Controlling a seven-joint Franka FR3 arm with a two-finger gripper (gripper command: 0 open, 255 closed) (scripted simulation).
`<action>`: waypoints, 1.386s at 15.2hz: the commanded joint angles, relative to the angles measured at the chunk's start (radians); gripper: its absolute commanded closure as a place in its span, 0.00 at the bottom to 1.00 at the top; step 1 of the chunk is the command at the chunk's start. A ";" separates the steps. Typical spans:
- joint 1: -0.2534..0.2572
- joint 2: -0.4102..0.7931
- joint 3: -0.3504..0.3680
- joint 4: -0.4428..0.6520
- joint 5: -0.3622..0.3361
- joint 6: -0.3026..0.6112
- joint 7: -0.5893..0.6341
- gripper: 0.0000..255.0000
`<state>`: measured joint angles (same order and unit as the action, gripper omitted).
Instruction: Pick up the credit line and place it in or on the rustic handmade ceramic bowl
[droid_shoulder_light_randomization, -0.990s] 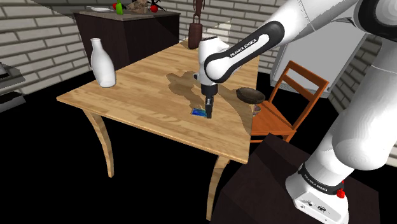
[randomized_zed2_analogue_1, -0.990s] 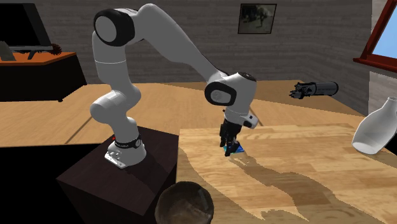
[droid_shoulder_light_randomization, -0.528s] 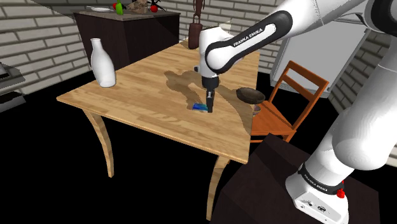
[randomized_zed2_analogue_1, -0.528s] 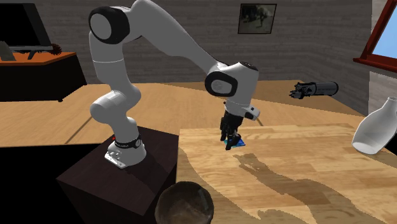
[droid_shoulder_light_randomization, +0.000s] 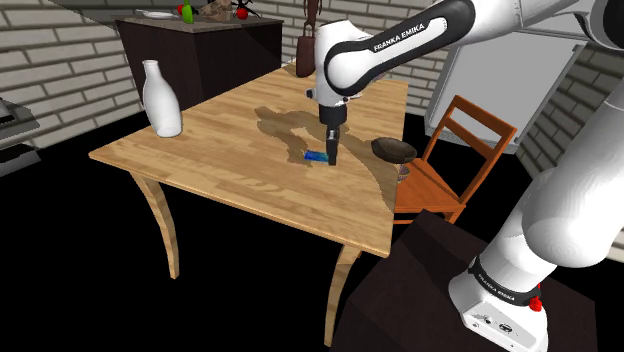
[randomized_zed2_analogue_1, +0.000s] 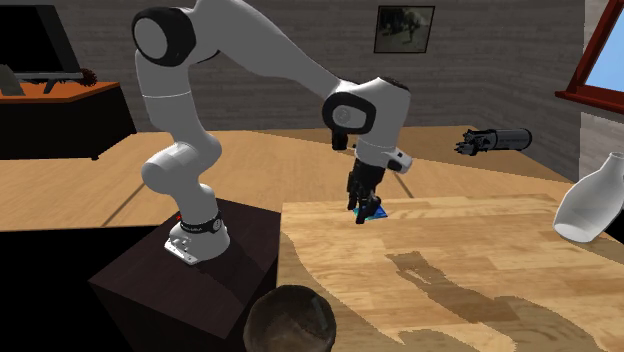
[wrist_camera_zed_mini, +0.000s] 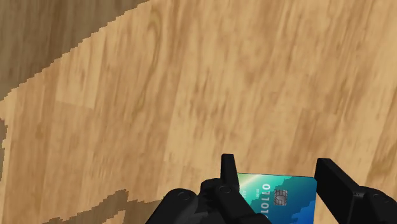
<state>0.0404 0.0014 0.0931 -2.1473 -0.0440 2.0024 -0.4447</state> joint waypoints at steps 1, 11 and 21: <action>0.000 -0.011 0.000 0.016 0.002 -0.027 -0.002 1.00; -0.057 -0.102 -0.063 -0.021 -0.014 -0.076 -0.117 1.00; -0.173 -0.168 -0.202 -0.084 -0.072 -0.061 -0.346 1.00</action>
<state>-0.1211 -0.1740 -0.0945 -2.2312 -0.1103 1.9316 -0.7655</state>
